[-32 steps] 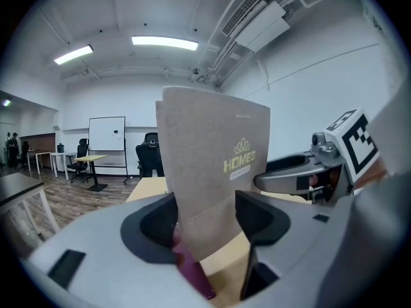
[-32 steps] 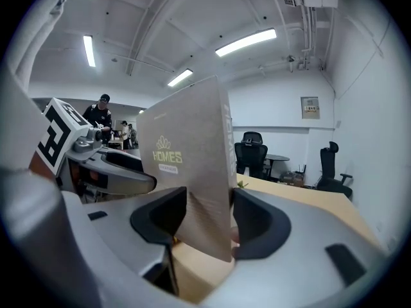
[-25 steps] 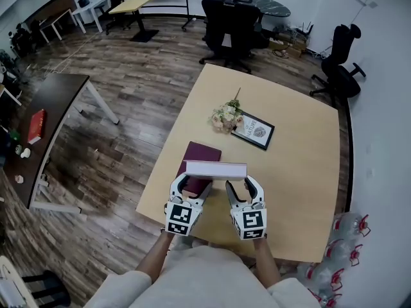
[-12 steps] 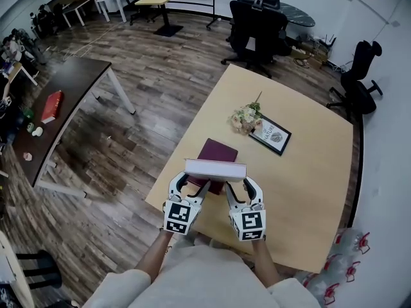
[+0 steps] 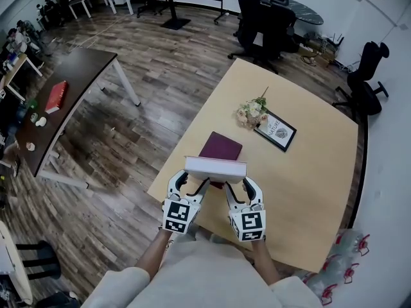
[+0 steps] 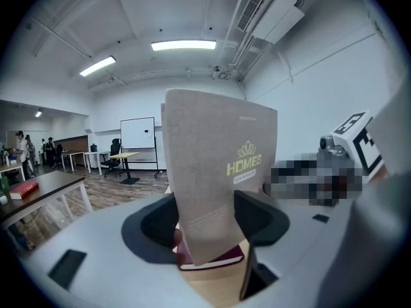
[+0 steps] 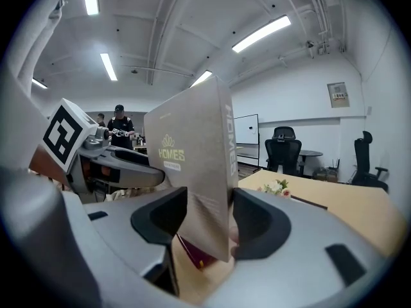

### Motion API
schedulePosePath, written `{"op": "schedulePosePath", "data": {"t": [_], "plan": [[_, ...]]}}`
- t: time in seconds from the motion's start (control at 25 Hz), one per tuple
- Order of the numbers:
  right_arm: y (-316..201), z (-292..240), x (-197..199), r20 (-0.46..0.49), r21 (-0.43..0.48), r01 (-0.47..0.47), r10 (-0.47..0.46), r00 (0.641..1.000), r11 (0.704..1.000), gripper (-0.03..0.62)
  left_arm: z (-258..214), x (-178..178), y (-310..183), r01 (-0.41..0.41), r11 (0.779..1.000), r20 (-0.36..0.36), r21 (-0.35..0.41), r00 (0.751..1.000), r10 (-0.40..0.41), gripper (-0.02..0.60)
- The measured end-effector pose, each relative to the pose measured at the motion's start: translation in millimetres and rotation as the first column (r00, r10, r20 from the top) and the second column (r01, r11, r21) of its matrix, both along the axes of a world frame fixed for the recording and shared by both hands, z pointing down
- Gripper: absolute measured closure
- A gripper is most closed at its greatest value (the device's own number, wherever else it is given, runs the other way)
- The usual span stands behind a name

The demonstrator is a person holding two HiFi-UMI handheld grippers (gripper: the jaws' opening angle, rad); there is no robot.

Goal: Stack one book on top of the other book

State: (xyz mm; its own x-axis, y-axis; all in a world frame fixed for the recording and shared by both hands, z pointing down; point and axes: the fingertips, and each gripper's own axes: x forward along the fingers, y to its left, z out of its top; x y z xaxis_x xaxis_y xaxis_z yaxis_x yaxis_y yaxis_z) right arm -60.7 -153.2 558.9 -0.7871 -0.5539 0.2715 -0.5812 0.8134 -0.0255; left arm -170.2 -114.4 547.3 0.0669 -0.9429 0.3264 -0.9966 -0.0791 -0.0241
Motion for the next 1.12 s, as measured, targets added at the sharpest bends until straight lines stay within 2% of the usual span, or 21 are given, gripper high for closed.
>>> {"op": "schedulePosePath", "data": {"t": [0.36,0.64,0.88,1.12], "plan": [[-0.2,16.8,-4.0,-0.026,-0.046,0.010,-0.011,1.000,0.999,0.381,14.1,-2.8,0.8,0.006,0.999,-0.020,-0.039,1.000,-0.007,0.304],[-13.0,31.0,-4.1,-0.051,-0.111,-0.002,-0.003,0.999,0.994,0.368,20.2,0.0,-15.1,-0.029,0.997,-0.032,-0.069,0.999,0.026,0.304],[-18.7,39.6,-6.5,-0.072,-0.140,-0.007,-0.003,0.997,0.990,0.370,28.9,-3.0,-22.1,-0.044,0.994,-0.052,-0.105,0.998,0.039,0.304],[-33.7,44.0,-10.3,-0.094,-0.148,-0.009,-0.005,0.996,0.989,0.372,30.2,-7.5,-38.4,-0.056,0.993,-0.053,-0.107,0.997,0.050,0.304]]}}
